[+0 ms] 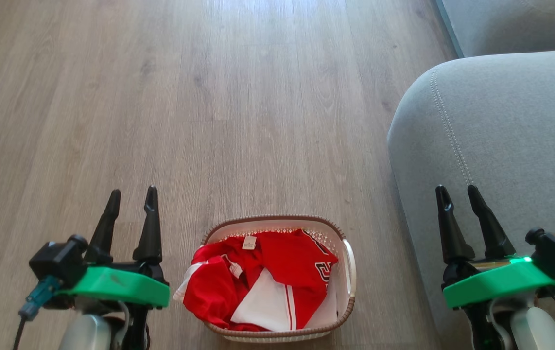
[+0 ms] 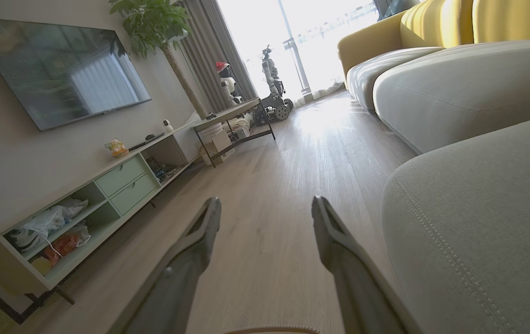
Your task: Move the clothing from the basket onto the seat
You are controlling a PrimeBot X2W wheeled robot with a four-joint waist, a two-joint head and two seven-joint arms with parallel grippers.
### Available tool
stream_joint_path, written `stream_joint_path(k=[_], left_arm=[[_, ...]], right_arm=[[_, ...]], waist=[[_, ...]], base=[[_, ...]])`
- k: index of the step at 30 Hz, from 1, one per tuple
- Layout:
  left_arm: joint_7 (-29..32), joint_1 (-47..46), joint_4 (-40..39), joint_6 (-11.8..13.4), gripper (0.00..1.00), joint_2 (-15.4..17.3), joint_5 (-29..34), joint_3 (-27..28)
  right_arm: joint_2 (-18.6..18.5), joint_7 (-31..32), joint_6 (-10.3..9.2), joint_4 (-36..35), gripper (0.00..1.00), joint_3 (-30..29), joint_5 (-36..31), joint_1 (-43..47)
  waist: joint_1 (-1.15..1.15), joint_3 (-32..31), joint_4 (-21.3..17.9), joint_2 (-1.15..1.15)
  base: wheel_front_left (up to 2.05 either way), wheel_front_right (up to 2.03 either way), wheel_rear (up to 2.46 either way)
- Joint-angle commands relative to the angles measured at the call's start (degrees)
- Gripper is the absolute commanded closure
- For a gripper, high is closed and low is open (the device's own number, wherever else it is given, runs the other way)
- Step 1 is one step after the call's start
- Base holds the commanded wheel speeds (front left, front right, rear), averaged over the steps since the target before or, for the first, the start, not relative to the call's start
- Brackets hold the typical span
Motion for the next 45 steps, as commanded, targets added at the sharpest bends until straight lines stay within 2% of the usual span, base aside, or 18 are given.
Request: stream_joint_path(k=[1, 23, 45], left_arm=[[-1.0, -3.3, -2.6, 0.2, 0.0, 0.9, 1.7, 1.4], [-4.6, -4.0, -4.0, 0.7, 0.0, 0.9, 16.9, -0.1], [-4.7, -4.1, -3.0, 0.4, 0.0, 0.8, 16.2, 0.2]], right_arm=[[-1.2, -0.8, 0.38, -2.6, 0.0, 1.2, -1.5, -2.5], [-1.3, -4.5, 0.47, -3.4, 0.0, 2.4, -15.0, -2.3], [-0.9, -4.6, 0.47, -1.9, 0.0, 1.3, -15.2, -2.3]], waist=[[0.0, 0.0, 0.0, 0.0], [0.0, 0.1, -0.2, 0.0], [0.0, 0.6, -0.7, 0.0]], base=[[0.0, 0.0, 0.0], [0.0, 0.0, 0.0], [0.0, 0.0, 0.0]])
